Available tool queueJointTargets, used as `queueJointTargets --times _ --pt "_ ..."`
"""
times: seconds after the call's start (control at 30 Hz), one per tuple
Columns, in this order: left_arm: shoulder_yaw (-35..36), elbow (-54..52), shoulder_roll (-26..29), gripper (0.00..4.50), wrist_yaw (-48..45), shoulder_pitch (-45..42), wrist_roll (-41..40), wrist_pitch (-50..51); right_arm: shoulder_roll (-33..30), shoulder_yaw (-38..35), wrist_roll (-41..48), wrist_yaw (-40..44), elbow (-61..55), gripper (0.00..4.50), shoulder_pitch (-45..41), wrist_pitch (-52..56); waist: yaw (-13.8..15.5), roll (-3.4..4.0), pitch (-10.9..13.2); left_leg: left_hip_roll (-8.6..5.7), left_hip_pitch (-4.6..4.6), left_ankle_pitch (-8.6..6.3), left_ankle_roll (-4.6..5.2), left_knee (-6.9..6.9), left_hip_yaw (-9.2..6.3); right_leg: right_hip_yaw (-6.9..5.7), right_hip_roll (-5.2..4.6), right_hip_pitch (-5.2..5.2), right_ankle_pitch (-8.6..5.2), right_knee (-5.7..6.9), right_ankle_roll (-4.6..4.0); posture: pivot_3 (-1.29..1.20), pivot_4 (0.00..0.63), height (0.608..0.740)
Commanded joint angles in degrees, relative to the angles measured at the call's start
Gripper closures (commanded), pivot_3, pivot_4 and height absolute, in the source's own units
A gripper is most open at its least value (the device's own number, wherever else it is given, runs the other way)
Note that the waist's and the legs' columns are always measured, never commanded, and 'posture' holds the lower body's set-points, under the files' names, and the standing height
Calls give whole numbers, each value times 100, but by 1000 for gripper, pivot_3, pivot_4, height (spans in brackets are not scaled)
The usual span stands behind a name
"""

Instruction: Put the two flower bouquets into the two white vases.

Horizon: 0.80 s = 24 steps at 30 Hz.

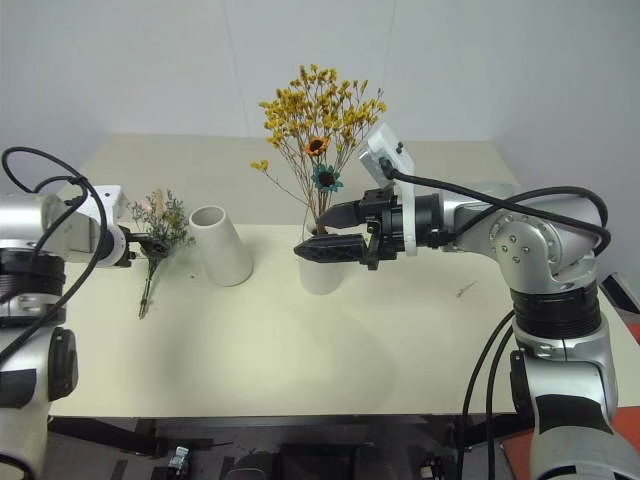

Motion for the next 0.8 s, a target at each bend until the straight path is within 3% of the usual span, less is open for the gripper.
queueJointTargets --times 0.03,0.13,0.23,0.63,0.8 --pt "-42 686 -123 0 73 -300 291 -433 -29 -150 7 41 -166 41 -148 -87 3 0 0 0 -3 0 0 0 0 0 0 -1 1 -1 -1 0 150 740" --pt "-32 1180 -229 0 133 -403 453 -704 -44 -170 13 17 -185 41 -138 -59 4 0 0 0 -13 0 0 2 -1 -1 -1 -8 3 -1 -1 0 150 740" --pt "71 1568 -298 612 211 -467 539 -985 -81 -197 25 5 -212 0 -109 -32 11 -1 -1 -1 -18 0 0 4 -2 -4 -1 -10 4 -1 -1 0 150 740" --pt "164 1983 -337 4335 153 -597 675 -1321 -118 -216 18 6 -256 0 -41 -47 20 -1 -1 -2 -18 0 0 4 -3 -6 -2 -9 5 -1 0 0 150 740" --pt "214 1926 -282 4494 91 -604 697 -1257 -139 -211 19 22 -250 0 -44 -47 34 -1 -1 -2 -18 0 0 5 -3 -6 -2 -9 5 0 0 0 150 740"
